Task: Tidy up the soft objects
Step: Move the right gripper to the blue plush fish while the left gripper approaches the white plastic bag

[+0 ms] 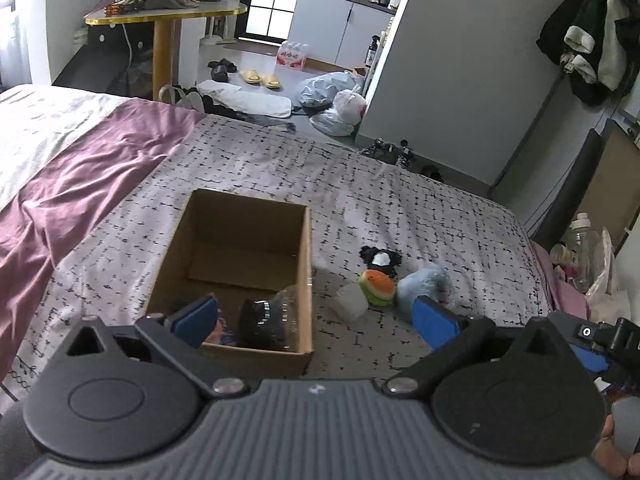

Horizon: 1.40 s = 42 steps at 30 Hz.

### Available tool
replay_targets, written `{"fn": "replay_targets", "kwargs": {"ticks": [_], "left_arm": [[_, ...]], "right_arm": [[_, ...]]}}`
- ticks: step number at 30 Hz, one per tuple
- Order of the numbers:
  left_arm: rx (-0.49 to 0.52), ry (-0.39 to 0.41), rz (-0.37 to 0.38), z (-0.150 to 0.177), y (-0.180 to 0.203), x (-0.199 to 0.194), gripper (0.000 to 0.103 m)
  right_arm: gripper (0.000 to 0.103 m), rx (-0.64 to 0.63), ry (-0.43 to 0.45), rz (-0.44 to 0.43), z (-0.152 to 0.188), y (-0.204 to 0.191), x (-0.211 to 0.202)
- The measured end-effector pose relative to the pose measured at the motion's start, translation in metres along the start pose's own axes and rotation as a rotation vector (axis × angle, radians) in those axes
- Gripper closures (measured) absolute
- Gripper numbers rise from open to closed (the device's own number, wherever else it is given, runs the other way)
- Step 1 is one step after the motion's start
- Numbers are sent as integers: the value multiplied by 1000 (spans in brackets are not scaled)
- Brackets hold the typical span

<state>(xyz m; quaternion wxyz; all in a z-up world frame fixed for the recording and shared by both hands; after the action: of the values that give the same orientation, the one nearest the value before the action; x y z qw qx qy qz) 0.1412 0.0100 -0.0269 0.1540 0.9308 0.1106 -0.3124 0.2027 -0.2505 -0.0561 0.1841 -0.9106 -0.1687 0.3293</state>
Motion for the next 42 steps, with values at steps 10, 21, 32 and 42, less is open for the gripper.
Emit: {"fn": "replay_targets", "kwargs": {"ticks": [10, 21, 32, 42], "left_arm": [[21, -25, 9, 6, 25, 22, 0], [53, -21, -5, 18, 49, 61, 3], [42, -78, -38, 40, 68, 106, 10], [48, -141, -79, 53, 73, 144, 26]], "right_arm": [[2, 104, -11, 10, -3, 32, 17], [9, 64, -49, 61, 13, 47, 43], [17, 105, -179, 81, 26, 67, 86], [29, 145, -223, 102, 31, 78, 108]]}}
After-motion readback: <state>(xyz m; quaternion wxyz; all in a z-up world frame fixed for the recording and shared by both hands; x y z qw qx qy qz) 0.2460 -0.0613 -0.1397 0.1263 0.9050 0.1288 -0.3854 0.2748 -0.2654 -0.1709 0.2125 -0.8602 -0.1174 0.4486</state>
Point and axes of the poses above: each gripper's, at about its wrist camera, not at the fingertips, and x roughly the way its jaws point, y to its right, z to its underside, the point moved 1 cm from there along x, roughly the way its jaws point, and after that the axes turned 9 degrees about y, right-handed, at the moved point
